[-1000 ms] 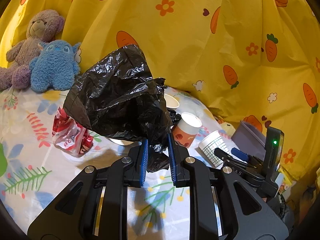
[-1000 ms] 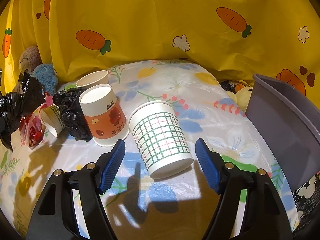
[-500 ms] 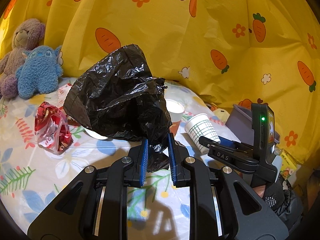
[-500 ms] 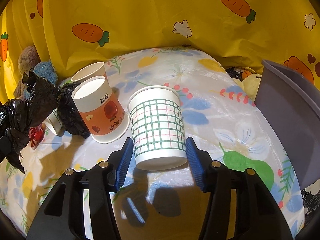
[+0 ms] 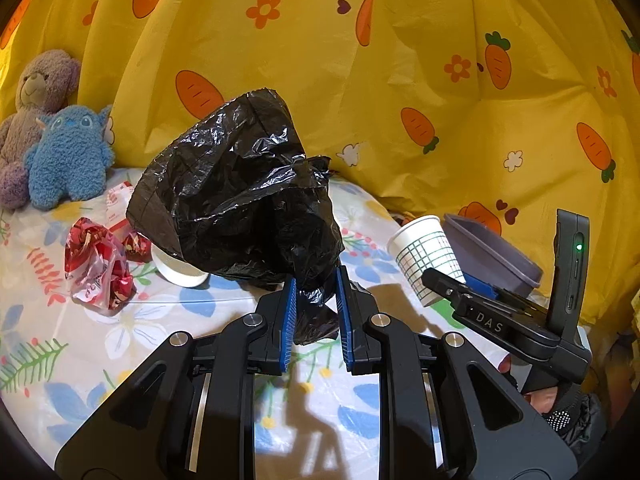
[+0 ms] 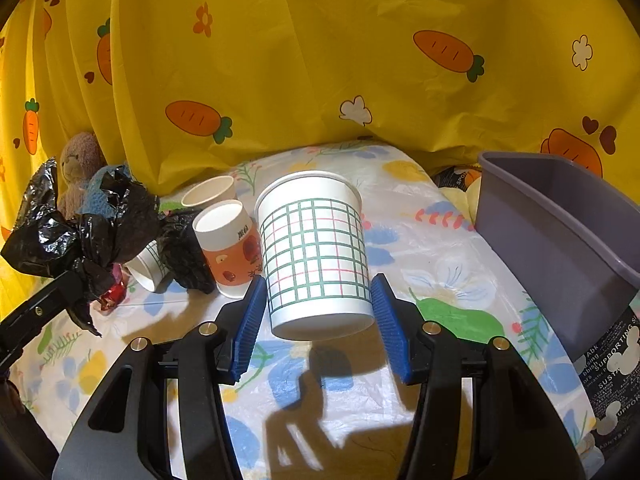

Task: Collect trash
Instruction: 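Carry the black bag and checked cup to the grey bin and release both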

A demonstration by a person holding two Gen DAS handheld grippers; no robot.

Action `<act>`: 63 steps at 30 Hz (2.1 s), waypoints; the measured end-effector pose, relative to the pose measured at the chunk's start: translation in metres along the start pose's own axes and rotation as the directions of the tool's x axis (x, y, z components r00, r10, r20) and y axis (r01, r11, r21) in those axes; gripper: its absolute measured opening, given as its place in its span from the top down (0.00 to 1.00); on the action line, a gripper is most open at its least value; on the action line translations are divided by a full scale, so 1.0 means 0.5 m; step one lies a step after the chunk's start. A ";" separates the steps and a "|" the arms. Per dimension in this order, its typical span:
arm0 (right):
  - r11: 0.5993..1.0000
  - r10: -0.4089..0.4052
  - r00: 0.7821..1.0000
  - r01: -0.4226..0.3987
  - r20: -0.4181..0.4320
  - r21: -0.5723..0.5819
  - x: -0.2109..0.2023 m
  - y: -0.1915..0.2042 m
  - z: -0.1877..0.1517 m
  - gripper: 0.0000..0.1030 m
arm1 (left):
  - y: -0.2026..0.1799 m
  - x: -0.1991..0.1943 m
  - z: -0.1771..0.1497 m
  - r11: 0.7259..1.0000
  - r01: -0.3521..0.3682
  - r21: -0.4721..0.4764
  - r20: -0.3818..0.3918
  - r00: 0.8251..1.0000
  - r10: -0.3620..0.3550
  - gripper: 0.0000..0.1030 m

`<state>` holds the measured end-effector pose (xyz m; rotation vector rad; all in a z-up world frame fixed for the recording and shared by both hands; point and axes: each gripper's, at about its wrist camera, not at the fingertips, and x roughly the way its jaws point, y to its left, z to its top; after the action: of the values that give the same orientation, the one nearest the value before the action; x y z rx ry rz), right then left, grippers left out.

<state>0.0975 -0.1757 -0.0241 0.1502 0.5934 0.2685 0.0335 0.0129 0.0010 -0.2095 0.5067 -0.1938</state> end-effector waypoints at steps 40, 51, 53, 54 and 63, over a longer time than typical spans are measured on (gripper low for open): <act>0.858 -0.488 0.870 0.463 0.073 0.222 -0.069 -0.394 0.094 0.48 | -0.511 0.404 0.121 0.808 0.548 0.214 -0.256 0.830 -0.495 0.82; 0.846 -0.506 0.862 0.488 0.035 0.215 -0.054 -0.413 0.090 0.48 | -0.531 0.455 0.092 0.801 0.567 0.195 -0.314 0.809 -0.496 0.82; 0.846 -0.505 0.863 0.488 0.029 0.214 -0.050 -0.416 0.089 0.48 | -0.532 0.463 0.090 0.801 0.569 0.184 -0.324 0.805 -0.498 0.82; 0.845 -0.506 0.862 0.490 0.026 0.213 -0.049 -0.417 0.087 0.48 | -0.532 0.468 0.088 0.801 0.571 0.178 -0.329 0.802 -0.499 0.82; 0.846 -0.504 0.863 0.491 0.014 0.209 -0.041 -0.425 0.081 0.47 | -0.533 0.482 0.077 0.807 0.565 0.170 -0.353 0.800 -0.485 0.52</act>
<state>0.1479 -0.3871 -0.0257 0.1914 0.5699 -0.3052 0.2241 -0.2939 -0.0112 -0.0499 0.7050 -0.8567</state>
